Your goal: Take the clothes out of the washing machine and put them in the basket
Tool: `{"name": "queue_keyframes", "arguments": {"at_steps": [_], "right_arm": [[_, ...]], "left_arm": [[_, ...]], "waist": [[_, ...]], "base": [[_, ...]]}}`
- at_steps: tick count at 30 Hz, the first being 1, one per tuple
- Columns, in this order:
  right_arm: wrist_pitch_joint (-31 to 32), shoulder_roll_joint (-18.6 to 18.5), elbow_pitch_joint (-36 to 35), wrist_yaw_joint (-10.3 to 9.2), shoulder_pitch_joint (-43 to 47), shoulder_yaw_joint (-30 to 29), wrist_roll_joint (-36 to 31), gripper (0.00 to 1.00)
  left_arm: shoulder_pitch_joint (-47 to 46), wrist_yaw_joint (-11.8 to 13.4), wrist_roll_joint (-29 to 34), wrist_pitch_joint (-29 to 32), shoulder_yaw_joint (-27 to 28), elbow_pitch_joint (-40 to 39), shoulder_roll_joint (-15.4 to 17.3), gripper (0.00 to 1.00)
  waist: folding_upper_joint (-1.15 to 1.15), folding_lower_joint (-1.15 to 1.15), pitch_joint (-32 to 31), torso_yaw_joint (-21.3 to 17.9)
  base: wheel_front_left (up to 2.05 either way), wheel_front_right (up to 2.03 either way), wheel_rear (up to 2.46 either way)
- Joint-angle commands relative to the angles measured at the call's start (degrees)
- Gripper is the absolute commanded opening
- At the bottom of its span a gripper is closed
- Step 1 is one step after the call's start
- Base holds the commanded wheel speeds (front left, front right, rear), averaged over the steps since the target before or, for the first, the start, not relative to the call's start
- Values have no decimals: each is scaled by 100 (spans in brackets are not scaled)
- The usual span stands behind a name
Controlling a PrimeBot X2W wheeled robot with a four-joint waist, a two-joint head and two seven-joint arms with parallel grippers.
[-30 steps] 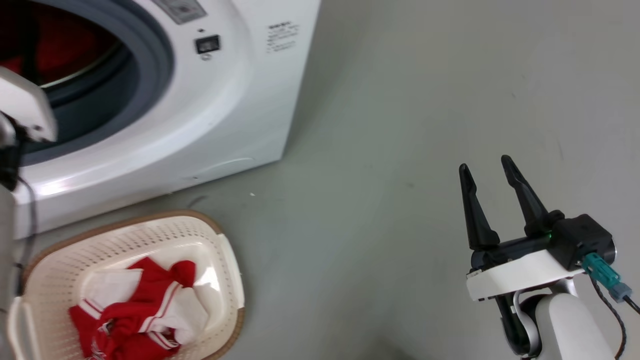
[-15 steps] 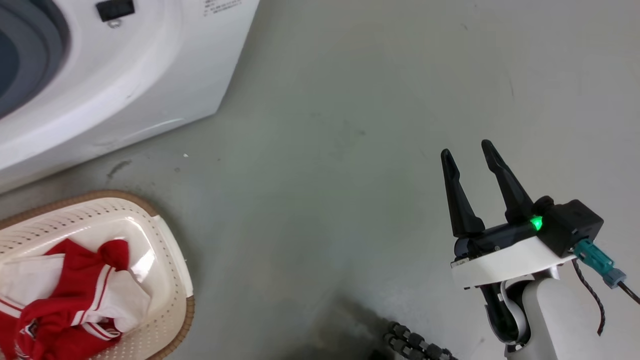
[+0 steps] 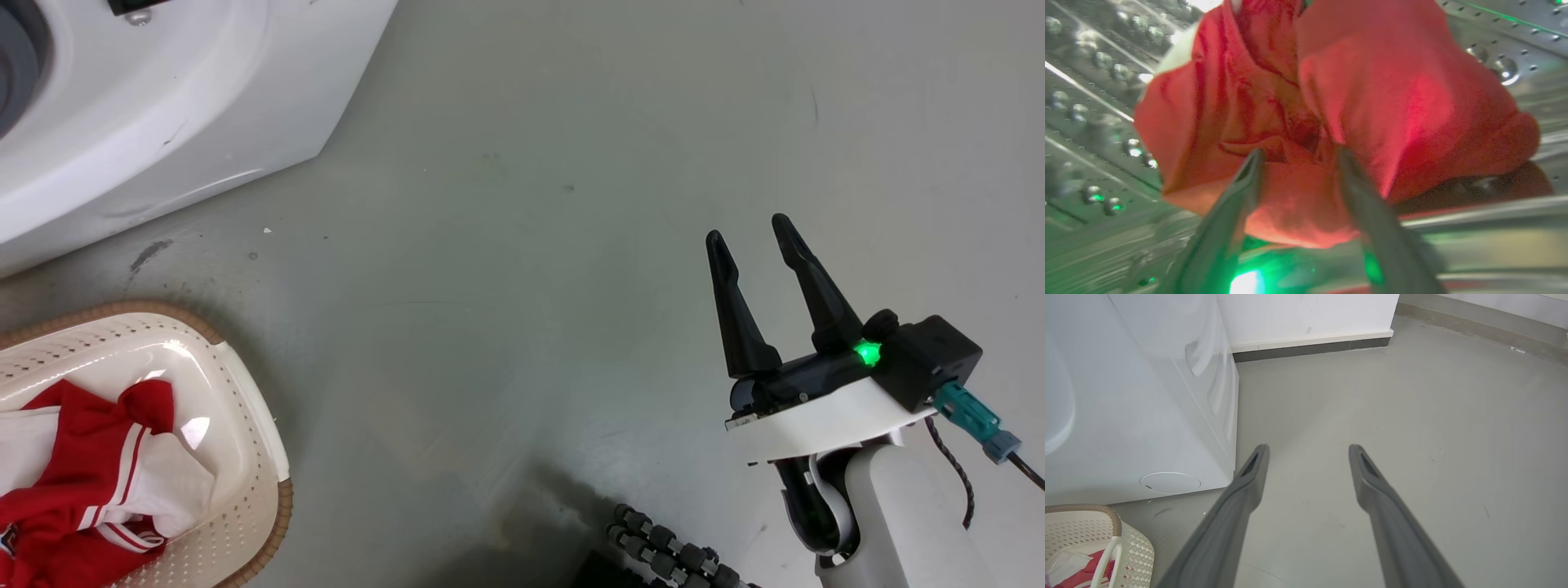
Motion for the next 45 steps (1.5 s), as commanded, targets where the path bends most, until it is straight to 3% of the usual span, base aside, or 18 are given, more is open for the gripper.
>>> {"name": "queue_keyframes", "arguments": {"at_steps": [1,8,12,20,33,39,45], "right_arm": [[-9,0,-14,-4,-79,4,30,100],[-10,0,14,-4,-117,-17,40,100],[-10,0,13,-4,-127,-54,-16,100],[-10,0,5,-4,-102,-170,-176,100],[-9,0,118,-4,66,-359,-421,100],[-9,-1,195,-4,233,-501,-617,100],[-9,-1,233,-4,388,-632,-823,100]], "left_arm": [[185,-12,-78,143,-21,-69,11,0],[319,262,-142,65,108,-473,105,0],[472,632,-23,-570,206,-786,102,0],[780,1003,-96,-1951,419,-752,-126,0],[1768,1081,-443,-4713,680,166,-902,0],[2204,1046,-653,-5482,721,357,-1340,0],[2533,1029,-787,-5781,760,99,-1684,0]], "waist": [[0,-1,24,-25],[0,-1,34,-51],[0,-1,-18,-22],[0,-1,-263,101],[0,-1,-1005,383],[0,-1,-1528,691],[0,-1,-1938,1035]], "base": [[0,0,0],[0,0,0],[0,0,0],[0,0,0],[0,0,0],[0,0,0],[0,0,0]]}}
